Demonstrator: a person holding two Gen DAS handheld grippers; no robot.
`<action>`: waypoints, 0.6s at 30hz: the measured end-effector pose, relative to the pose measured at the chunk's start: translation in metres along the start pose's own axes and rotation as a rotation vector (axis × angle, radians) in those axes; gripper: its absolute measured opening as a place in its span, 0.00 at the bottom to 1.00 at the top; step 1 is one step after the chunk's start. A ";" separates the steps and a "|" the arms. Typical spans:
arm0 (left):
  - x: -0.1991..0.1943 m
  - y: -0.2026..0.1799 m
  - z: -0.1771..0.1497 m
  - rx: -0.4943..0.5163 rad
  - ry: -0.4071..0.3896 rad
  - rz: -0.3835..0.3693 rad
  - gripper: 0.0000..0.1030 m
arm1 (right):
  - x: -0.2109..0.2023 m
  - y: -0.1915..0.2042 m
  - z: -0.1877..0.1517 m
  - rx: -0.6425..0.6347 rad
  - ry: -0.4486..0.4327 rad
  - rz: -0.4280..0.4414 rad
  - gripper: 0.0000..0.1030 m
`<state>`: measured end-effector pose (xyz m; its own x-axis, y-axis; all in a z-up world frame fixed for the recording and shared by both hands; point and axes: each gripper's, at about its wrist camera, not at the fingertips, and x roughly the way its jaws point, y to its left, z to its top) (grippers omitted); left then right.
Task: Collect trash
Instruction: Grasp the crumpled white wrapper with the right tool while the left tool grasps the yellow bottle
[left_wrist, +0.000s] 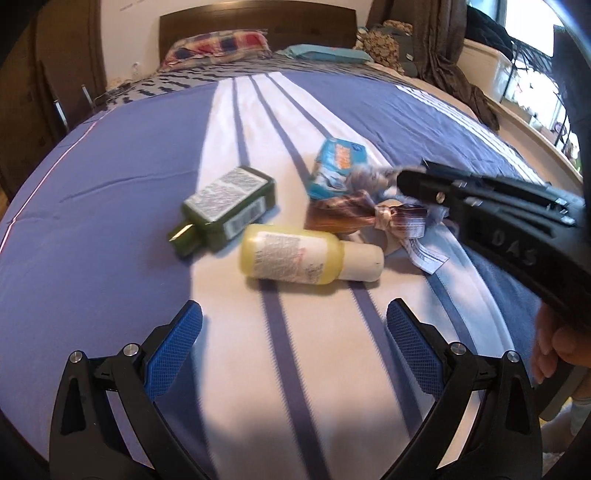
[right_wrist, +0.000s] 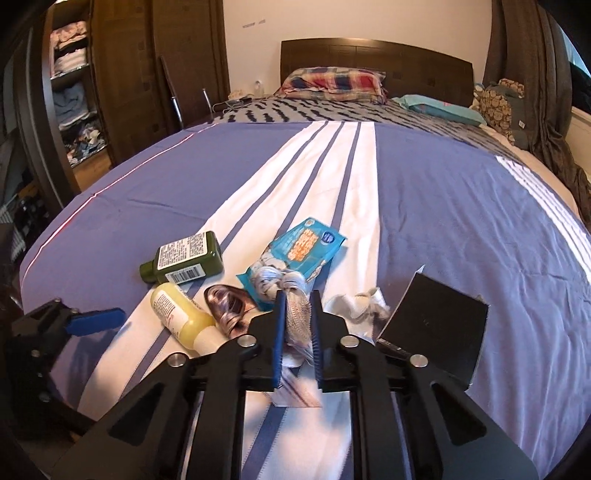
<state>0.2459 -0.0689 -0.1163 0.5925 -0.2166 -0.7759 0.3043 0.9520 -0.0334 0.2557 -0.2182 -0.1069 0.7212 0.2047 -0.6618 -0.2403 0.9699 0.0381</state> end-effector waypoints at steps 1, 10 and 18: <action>0.003 -0.002 0.001 0.005 0.003 -0.003 0.92 | -0.002 -0.001 0.001 0.003 -0.007 -0.002 0.12; 0.021 -0.008 0.019 0.009 0.004 0.005 0.91 | -0.025 -0.015 0.007 0.017 -0.048 -0.021 0.11; 0.009 -0.010 0.015 0.037 0.001 0.024 0.77 | -0.051 -0.018 0.001 0.019 -0.063 -0.033 0.11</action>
<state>0.2595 -0.0838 -0.1130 0.5990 -0.1933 -0.7771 0.3173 0.9483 0.0087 0.2241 -0.2457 -0.0733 0.7684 0.1796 -0.6142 -0.2035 0.9786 0.0315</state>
